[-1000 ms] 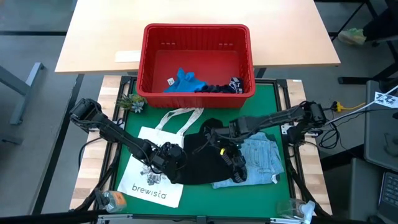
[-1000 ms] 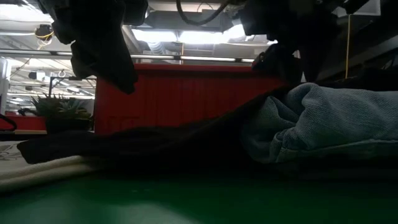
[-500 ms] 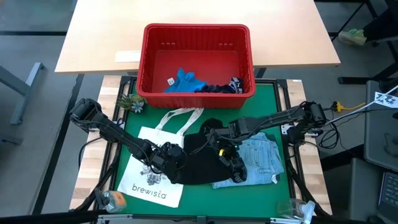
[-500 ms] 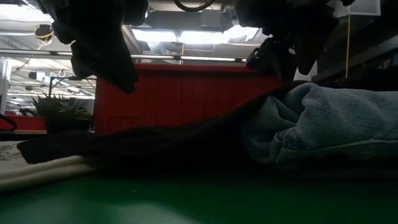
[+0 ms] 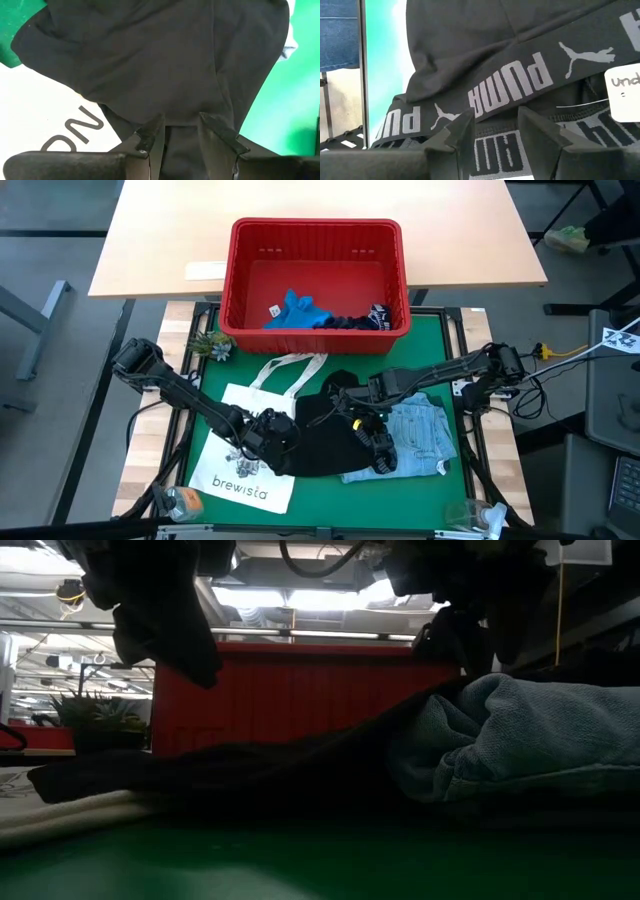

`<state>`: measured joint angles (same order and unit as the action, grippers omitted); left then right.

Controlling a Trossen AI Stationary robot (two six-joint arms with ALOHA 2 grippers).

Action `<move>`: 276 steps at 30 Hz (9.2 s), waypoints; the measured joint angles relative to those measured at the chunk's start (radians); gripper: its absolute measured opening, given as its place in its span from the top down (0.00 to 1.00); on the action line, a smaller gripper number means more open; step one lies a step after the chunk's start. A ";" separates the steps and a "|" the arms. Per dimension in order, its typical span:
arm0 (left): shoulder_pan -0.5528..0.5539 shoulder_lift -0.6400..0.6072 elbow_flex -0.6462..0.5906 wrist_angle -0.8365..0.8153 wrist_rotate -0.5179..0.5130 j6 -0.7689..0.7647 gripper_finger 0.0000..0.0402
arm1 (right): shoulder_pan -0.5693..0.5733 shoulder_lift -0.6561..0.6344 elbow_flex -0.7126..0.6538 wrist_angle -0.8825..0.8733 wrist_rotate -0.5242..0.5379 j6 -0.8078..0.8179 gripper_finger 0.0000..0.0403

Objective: Fold Laundry from Bin
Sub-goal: Fold the black boxer

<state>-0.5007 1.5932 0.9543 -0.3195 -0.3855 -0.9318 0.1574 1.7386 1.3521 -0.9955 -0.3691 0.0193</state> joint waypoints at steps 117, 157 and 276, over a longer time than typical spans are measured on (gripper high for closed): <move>0.346 0.036 0.000 0.764 0.211 0.719 0.59 | 0.628 -0.157 -0.006 0.017 0.028 0.316 0.99; 0.478 0.365 0.243 0.399 0.685 0.994 0.58 | 0.628 -0.156 -0.007 0.028 0.047 0.314 0.99; -0.147 -0.897 0.400 -0.926 -0.521 0.182 1.00 | 0.299 0.146 0.707 0.442 0.357 -0.206 0.99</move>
<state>-0.6481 0.6960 1.3547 -1.2450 -0.9064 -0.7501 0.4564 1.8848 2.0594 -0.5538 -0.0116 -0.1870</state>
